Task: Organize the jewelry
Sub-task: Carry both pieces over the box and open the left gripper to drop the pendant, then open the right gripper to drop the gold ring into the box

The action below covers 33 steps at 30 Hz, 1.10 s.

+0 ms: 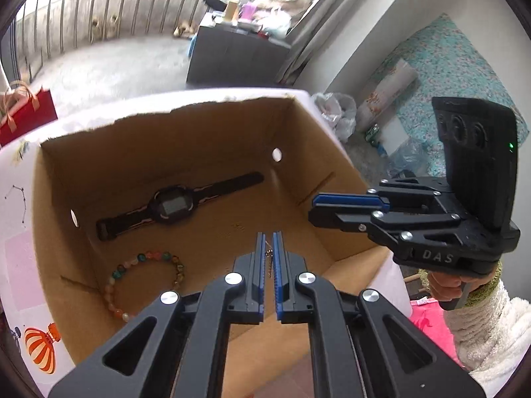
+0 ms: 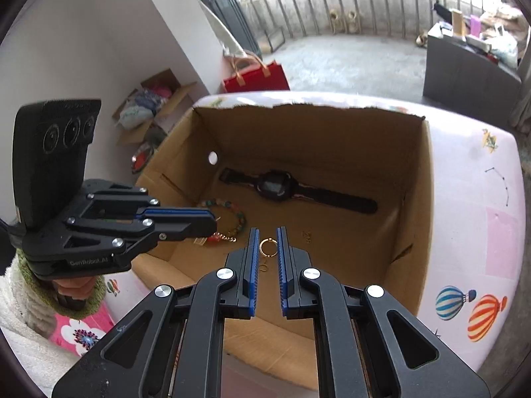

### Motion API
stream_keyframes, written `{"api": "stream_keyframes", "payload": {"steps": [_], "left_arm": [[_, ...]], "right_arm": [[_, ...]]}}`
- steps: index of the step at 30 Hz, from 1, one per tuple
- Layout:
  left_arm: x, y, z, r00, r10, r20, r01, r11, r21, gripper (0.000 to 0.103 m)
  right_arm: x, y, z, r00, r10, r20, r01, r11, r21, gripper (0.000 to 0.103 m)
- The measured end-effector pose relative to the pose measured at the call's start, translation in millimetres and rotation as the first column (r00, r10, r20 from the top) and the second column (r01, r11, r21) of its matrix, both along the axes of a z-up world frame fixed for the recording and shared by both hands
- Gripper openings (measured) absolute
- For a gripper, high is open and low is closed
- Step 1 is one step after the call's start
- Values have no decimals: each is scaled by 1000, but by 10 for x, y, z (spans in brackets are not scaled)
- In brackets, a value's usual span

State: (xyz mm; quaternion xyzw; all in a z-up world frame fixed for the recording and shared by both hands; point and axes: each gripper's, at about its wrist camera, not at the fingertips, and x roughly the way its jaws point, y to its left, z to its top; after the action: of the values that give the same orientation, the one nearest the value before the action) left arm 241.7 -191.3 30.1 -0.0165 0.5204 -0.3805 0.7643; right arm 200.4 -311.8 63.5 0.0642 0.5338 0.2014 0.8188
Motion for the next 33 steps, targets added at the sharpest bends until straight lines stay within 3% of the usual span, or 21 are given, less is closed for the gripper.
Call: {"api": "stream_keyframes", "payload": {"steps": [6,13,16,21,27,33], "left_arm": [[482,-106,-421,977,42,-210,-24,996,87,4],[677,-253,-557,960,95,-262,-46,981,189,5],[667,-215,-654,950,114,-291,-53,976,209,13],[698,-217,-690,949,129,-287,-70,976,207,33],[707,-200,-623,955,159,-251,-101,968,231,47],[639,-84,-339,973,174,-153,-131,958,256,59]], "right_arm": [[194,145,-345,990,57,-130,-73,990,-118,9],[290,174,-496,981,64,-184,-93,984,-151,9],[282,179,-490,981,60,-185,-89,985,-148,10],[292,176,-463,983,56,-177,-82,986,-143,10],[192,37,-340,984,50,-173,-77,986,-148,10],[177,28,-285,989,28,-143,-53,984,-171,22]]}}
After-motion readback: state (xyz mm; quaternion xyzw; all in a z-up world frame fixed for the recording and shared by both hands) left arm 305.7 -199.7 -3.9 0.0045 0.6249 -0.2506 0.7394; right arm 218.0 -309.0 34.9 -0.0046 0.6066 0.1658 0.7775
